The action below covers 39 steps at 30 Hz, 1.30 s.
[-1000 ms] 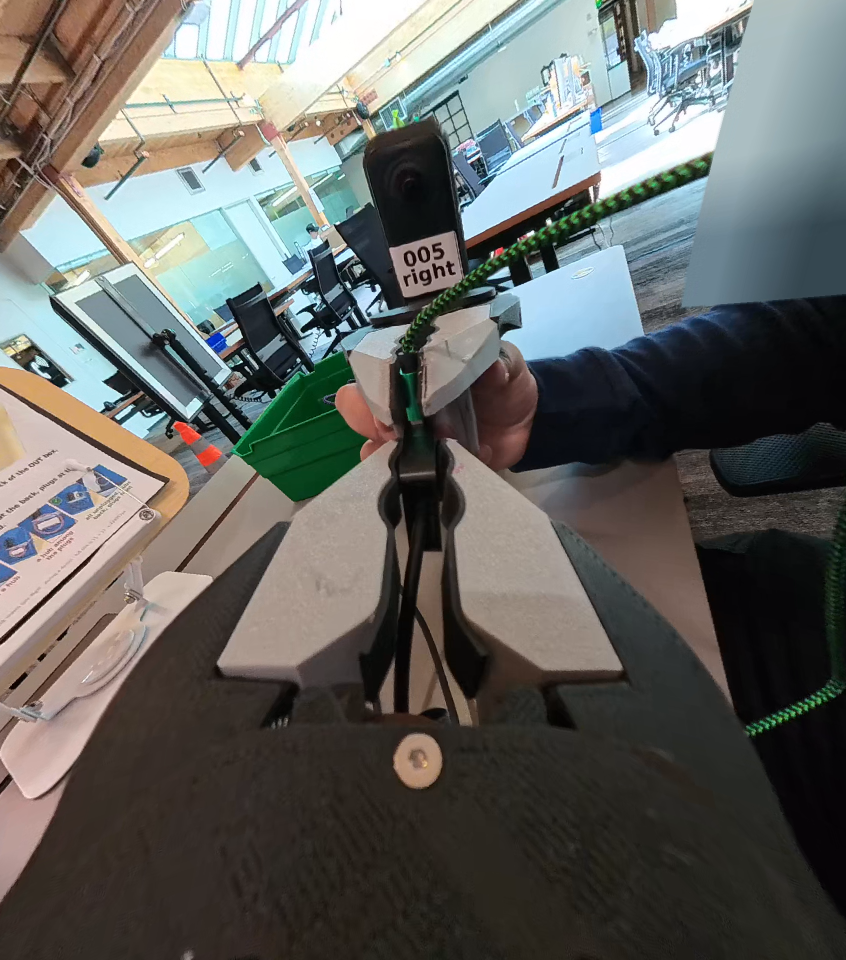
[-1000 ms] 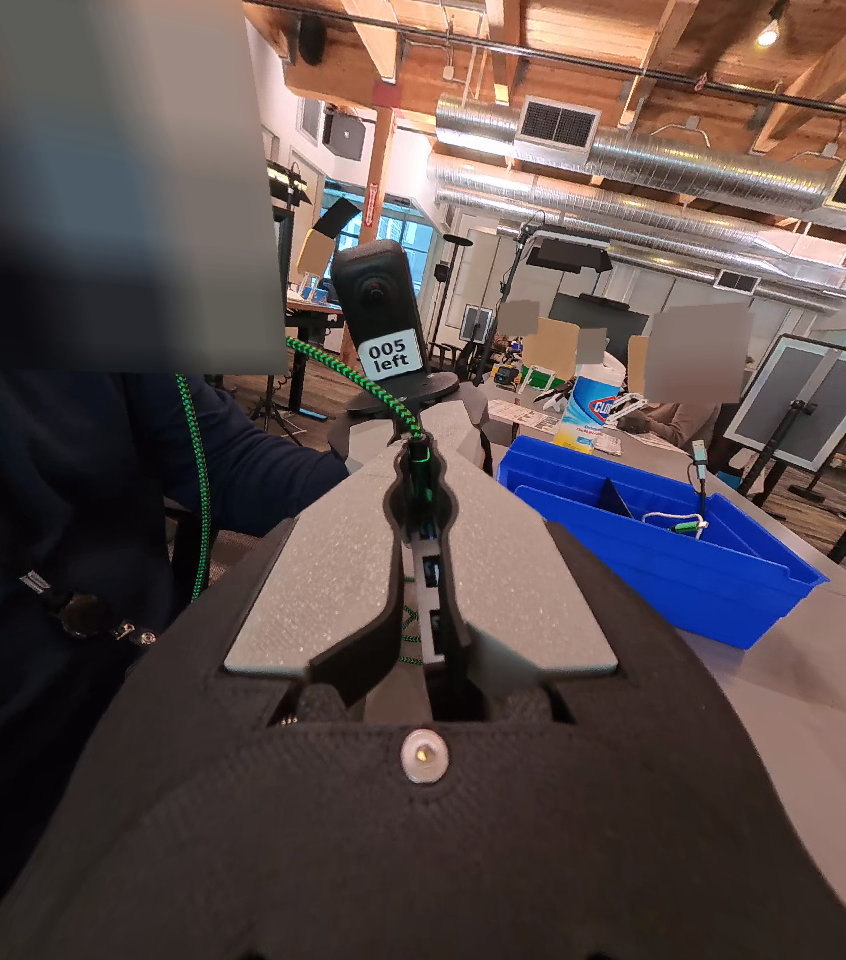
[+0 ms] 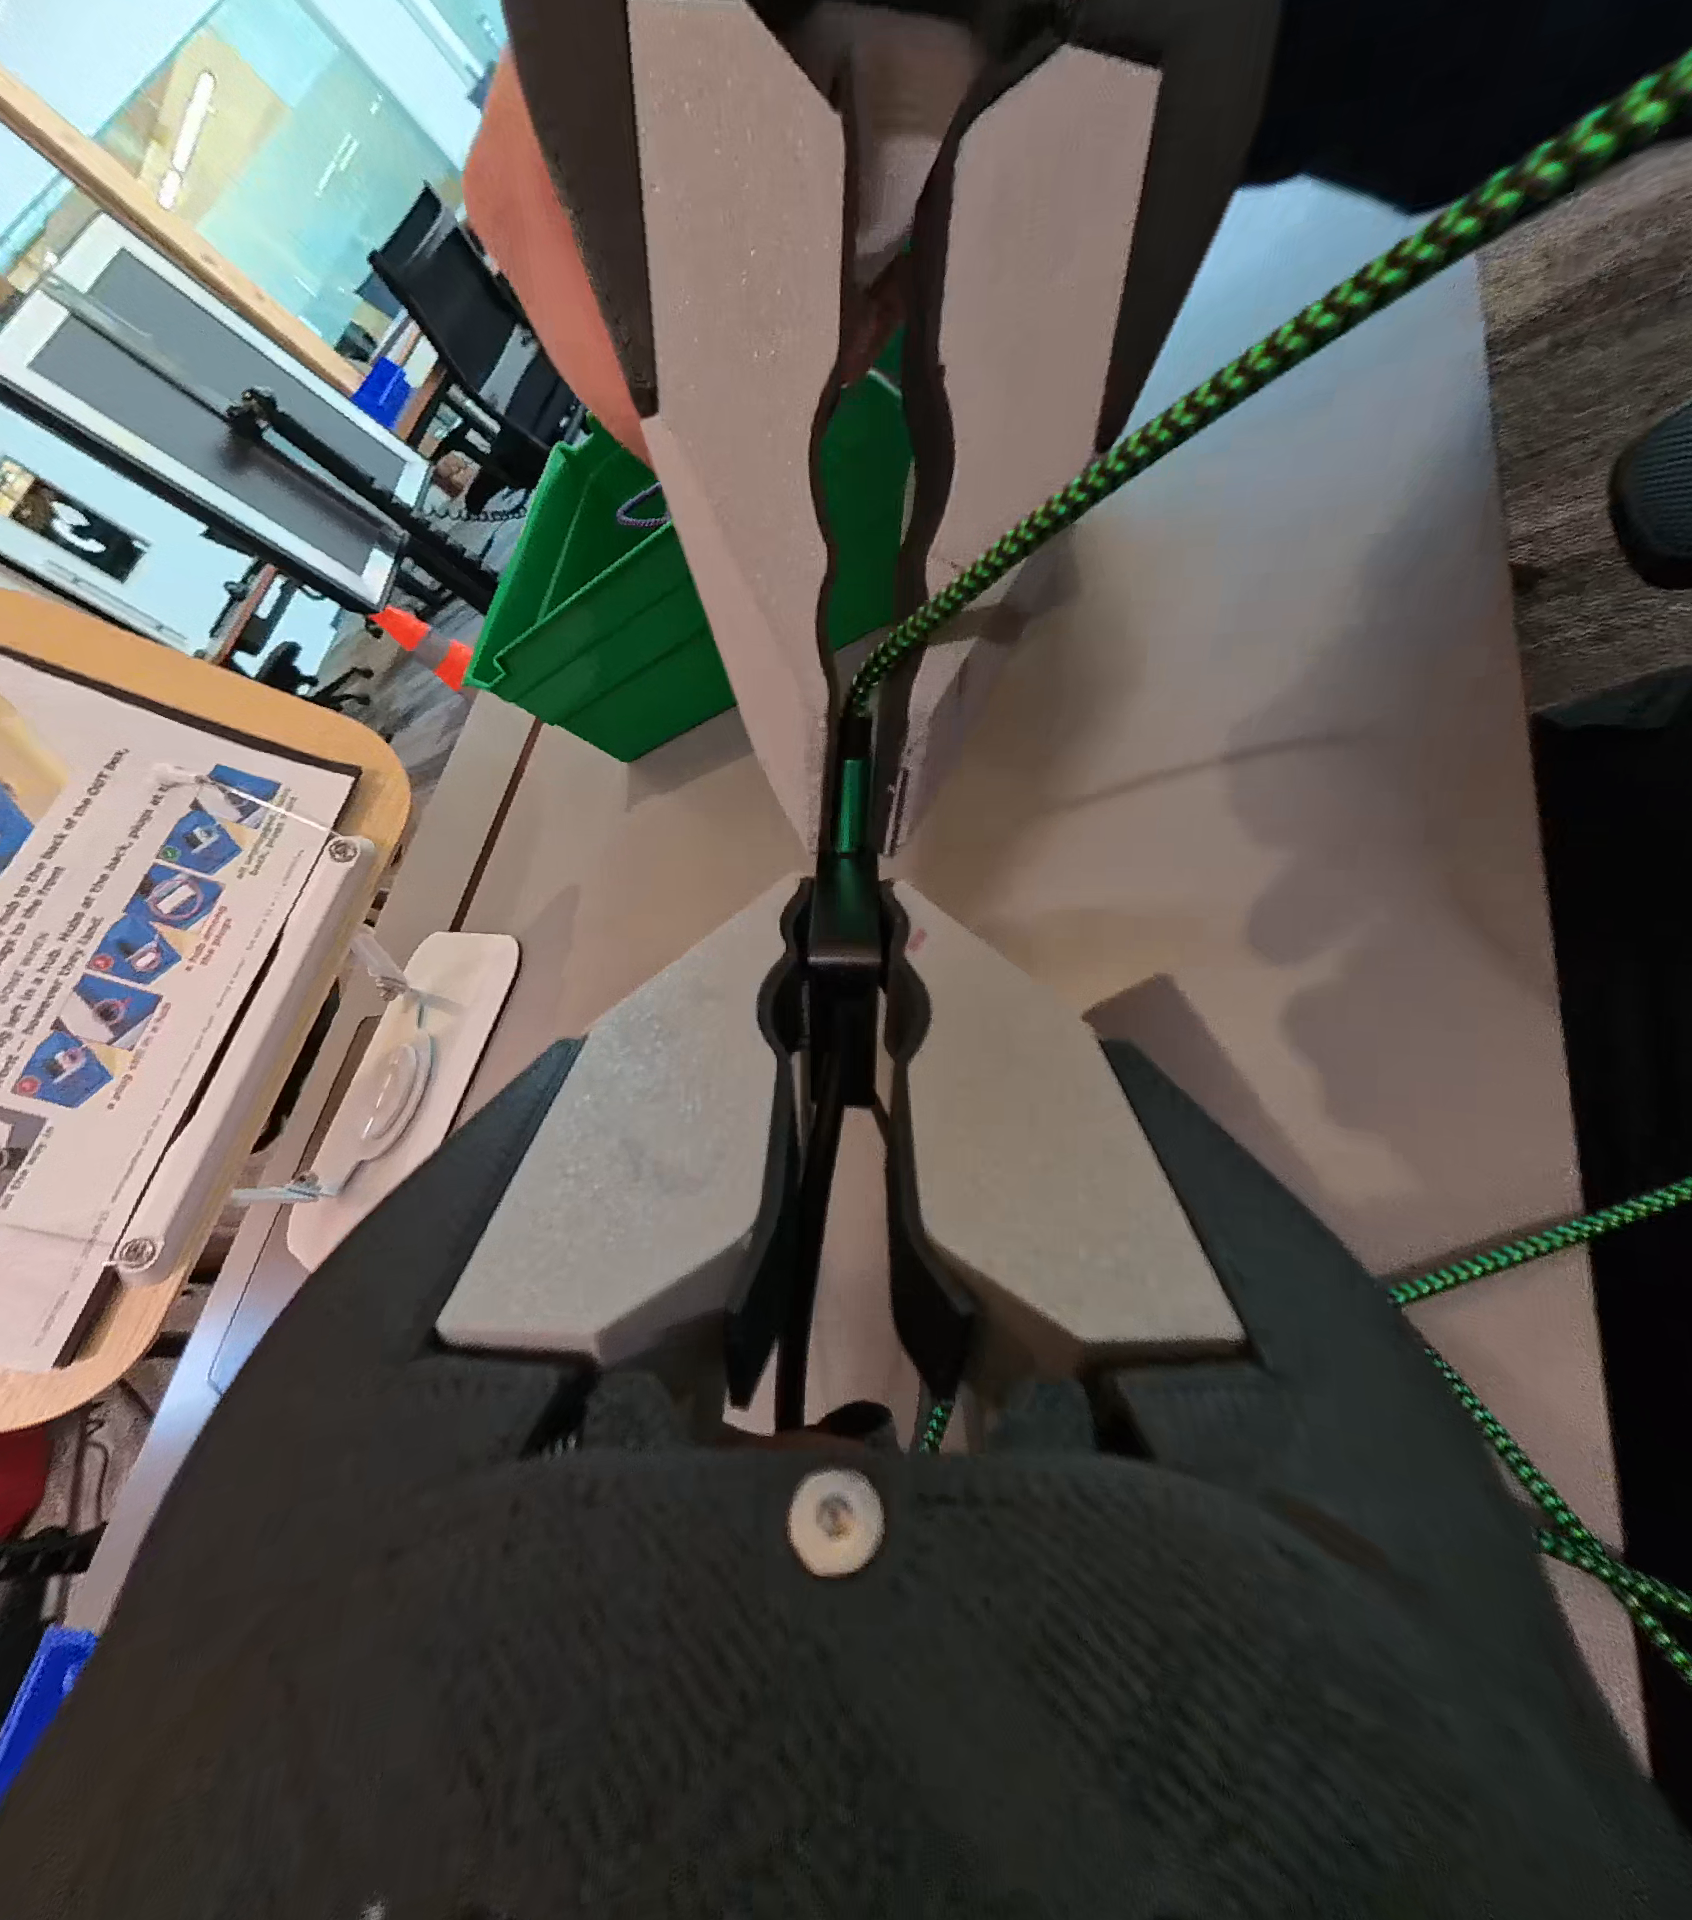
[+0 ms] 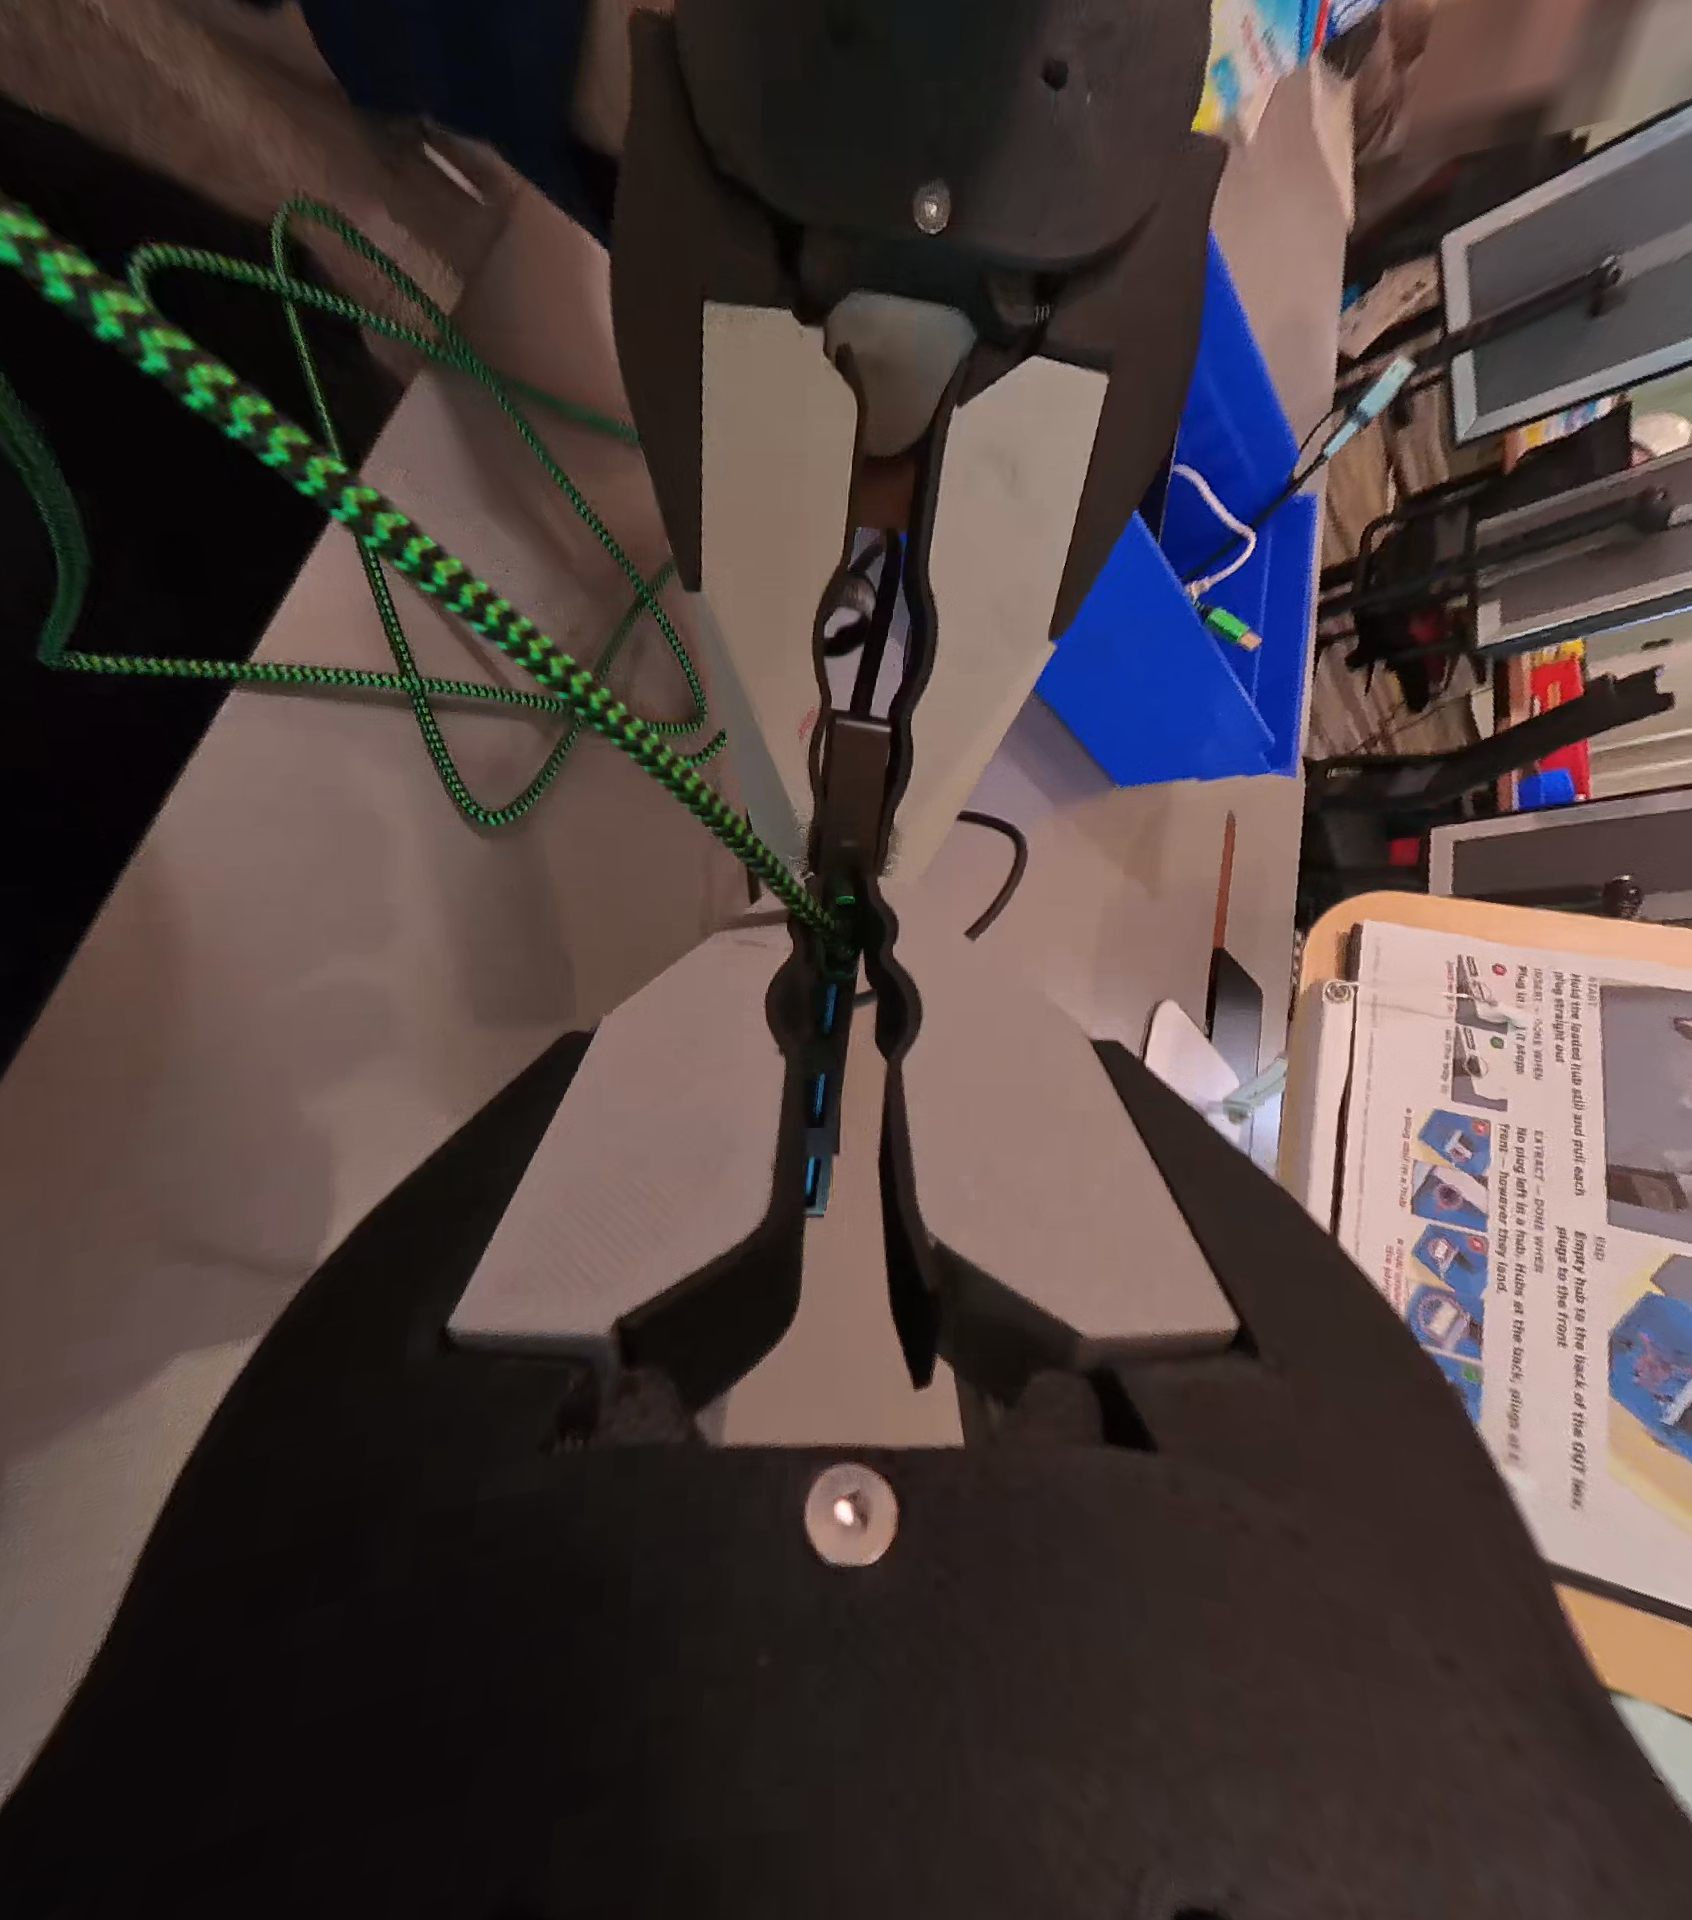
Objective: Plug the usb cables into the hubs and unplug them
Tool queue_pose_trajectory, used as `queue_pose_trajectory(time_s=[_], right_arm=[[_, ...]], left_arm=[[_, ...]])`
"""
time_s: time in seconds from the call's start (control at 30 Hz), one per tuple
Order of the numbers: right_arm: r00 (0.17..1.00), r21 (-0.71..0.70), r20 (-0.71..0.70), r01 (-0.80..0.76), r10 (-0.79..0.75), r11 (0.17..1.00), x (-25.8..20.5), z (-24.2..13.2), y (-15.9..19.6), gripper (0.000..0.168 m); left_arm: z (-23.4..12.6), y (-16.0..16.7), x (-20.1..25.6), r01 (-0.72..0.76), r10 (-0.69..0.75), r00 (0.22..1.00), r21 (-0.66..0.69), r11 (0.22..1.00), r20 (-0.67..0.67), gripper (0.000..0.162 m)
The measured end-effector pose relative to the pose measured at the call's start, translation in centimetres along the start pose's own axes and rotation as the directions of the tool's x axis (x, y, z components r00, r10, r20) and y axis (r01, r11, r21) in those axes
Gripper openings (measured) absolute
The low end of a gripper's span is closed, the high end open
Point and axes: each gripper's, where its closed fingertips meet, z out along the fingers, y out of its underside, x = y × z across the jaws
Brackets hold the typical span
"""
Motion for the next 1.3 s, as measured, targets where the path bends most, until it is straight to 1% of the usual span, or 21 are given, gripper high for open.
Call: queue_pose_trajectory(time_s=[0.17, 0.27, 0.33, 0.47, 0.53, 0.63, 0.7, 0.77, 0.8, 0.83, 0.9, 0.97, 1.0, 1.03, 1.1, 1.3], right_arm=[[0.995, -0.085, 0.010, 0.098, -0.097, 0.992, -0.2, 0.2, 0.5, 0.004], [0.996, -0.071, 0.023, 0.093, -0.092, 0.993, -0.6, 0.0, 0.3, 0.004], [0.995, -0.080, 0.011, 0.103, -0.103, 0.991, -0.6, 0.0, 0.4, 0.004], [0.992, -0.106, -0.009, 0.126, -0.127, 0.986, -0.8, 0.2, 0.8, 0.004], [0.990, -0.113, -0.006, 0.138, -0.140, 0.984, -1.1, 0.1, 0.9, 0.005], [0.993, -0.078, 0.029, 0.119, -0.117, 0.990, -1.3, -0.2, 0.6, 0.004], [0.995, -0.011, 0.080, 0.065, -0.064, 0.998, -1.5, -0.6, 0.2, 0.004], [0.990, 0.029, 0.139, 0.002, -0.006, 1.000, -1.6, -0.5, 0.3, 0.005], [0.989, 0.025, 0.147, -0.004, 0.001, 1.000, -1.5, -0.2, 0.6, 0.005], [0.990, 0.001, 0.140, 0.010, -0.010, 1.000, -1.4, 0.2, 1.0, 0.004], [0.992, -0.095, 0.087, 0.102, -0.094, 0.990, -1.2, 1.0, 1.8, 0.004], [0.980, -0.176, 0.041, 0.198, -0.194, 0.964, -1.0, 1.4, 2.2, 0.005], [0.977, -0.180, 0.026, 0.214, -0.212, 0.960, -1.0, 1.4, 2.0, 0.005], [0.978, -0.165, 0.015, 0.210, -0.210, 0.964, -1.0, 1.1, 1.7, 0.005], [0.984, -0.116, 0.010, 0.178, -0.178, 0.977, -1.0, 0.4, 1.0, 0.005], [0.994, -0.033, 0.032, 0.108, -0.107, 0.994, -1.2, -0.6, 0.5, 0.004]], left_arm=[[0.0, 0.5, 0.0, -0.076, 0.078, 0.994, -0.025, 0.997, 0.080, 0.007], [-0.1, 0.3, 0.4, -0.078, 0.078, 0.994, -0.006, 0.997, 0.073, 0.007], [0.0, 0.4, 0.3, -0.101, 0.101, 0.991, -0.011, 0.995, 0.090, 0.008], [0.3, 0.7, 0.5, -0.101, 0.102, 0.991, -0.011, 0.995, 0.085, 0.008], [0.4, 0.7, 0.8, -0.133, 0.133, 0.988, -0.012, 0.991, 0.082, 0.008], [0.2, 0.3, 1.0, -0.180, 0.180, 0.979, -0.009, 0.984, 0.097, 0.008], [0.1, -0.1, 1.3, -0.175, 0.173, 0.980, 0.016, 0.984, 0.095, 0.007], [0.2, 0.1, 1.4, -0.167, 0.167, 0.982, -0.005, 0.986, 0.085, 0.008], [0.3, 0.4, 1.2, -0.171, 0.173, 0.981, -0.022, 0.985, 0.092, 0.008], [0.6, 0.9, 1.0, -0.160, 0.163, 0.982, -0.043, 0.986, 0.095, 0.008], [1.0, 1.9, 0.6, -0.119, 0.126, 0.986, -0.075, 0.990, 0.106, 0.007], [1.1, 2.4, 0.4, -0.102, 0.107, 0.989, -0.058, 0.993, 0.103, 0.007], [0.9, 2.2, 0.3, -0.097, 0.100, 0.990, -0.032, 0.995, 0.104, 0.007], [0.7, 1.9, 0.4, -0.091, 0.092, 0.991, -0.008, 0.996, 0.100, 0.007], [0.3, 1.0, 0.6, -0.121, 0.119, 0.987, 0.013, 0.993, 0.110, 0.008], [0.2, 0.1, 1.0, -0.171, 0.166, 0.978, 0.028, 0.985, 0.129, 0.008]])
